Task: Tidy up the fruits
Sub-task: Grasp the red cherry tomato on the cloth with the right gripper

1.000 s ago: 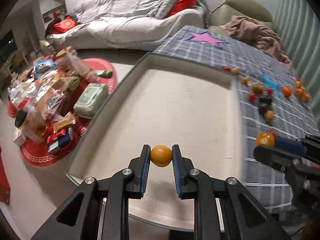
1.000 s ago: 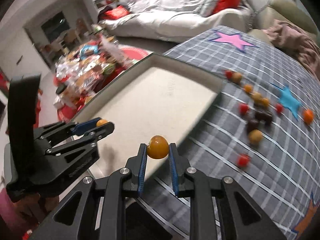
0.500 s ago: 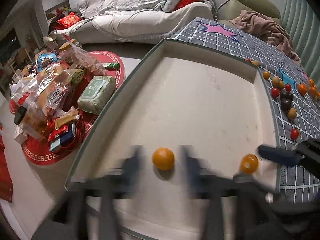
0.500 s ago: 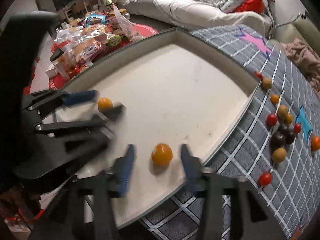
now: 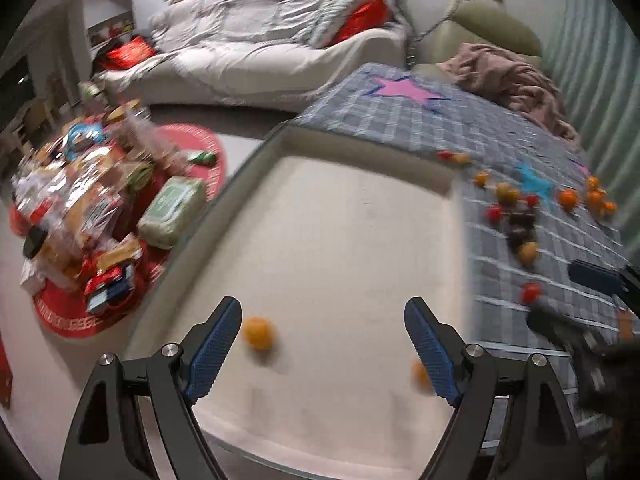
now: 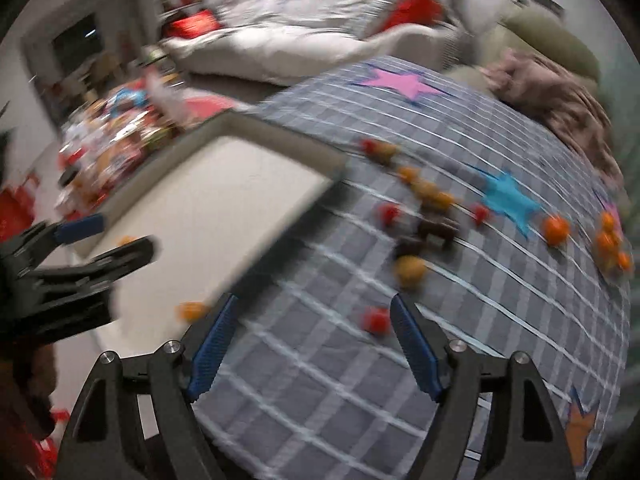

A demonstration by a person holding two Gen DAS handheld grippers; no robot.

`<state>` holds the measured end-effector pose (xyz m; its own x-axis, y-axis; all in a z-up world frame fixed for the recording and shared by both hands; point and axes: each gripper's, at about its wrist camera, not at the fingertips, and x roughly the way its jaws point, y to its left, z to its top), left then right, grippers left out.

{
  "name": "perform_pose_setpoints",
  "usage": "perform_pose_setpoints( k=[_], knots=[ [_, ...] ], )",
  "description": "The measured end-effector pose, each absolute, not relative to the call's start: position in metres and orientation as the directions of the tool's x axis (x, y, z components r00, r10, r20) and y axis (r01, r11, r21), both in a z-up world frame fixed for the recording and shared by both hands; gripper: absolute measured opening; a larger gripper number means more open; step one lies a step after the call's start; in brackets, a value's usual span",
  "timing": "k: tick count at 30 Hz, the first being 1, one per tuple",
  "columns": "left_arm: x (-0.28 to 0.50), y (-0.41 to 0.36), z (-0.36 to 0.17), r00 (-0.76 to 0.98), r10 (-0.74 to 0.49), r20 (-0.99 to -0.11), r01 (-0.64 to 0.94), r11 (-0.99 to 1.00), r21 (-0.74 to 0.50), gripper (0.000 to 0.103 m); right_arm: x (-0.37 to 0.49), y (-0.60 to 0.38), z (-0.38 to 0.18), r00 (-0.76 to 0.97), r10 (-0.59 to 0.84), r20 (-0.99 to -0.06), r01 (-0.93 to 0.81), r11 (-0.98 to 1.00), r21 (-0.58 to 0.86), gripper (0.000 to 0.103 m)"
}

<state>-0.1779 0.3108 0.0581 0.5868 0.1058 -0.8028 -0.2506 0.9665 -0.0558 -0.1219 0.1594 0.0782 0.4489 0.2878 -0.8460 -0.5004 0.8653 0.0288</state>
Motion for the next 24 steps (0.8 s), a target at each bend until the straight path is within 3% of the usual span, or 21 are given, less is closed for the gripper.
perform_pose_setpoints(
  k=[10, 24],
  knots=[
    [-0.156, 0.2, 0.065, 0.589, -0.019, -0.808, -0.063, 0.996, -0.069, 0.085, -0.064, 0.049, 0.057, 0.457, 0.19, -0.869, -0.205, 0.973, 0.105, 0.081],
    [-0.103, 0.159, 0.011, 0.508, 0.056, -0.86, -0.111, 0.994, -0.001, 0.085, 0.008, 0.056, 0.032, 0.488, 0.177, -0.855, -0.215, 0.973, 0.078, 0.081]
  ],
)
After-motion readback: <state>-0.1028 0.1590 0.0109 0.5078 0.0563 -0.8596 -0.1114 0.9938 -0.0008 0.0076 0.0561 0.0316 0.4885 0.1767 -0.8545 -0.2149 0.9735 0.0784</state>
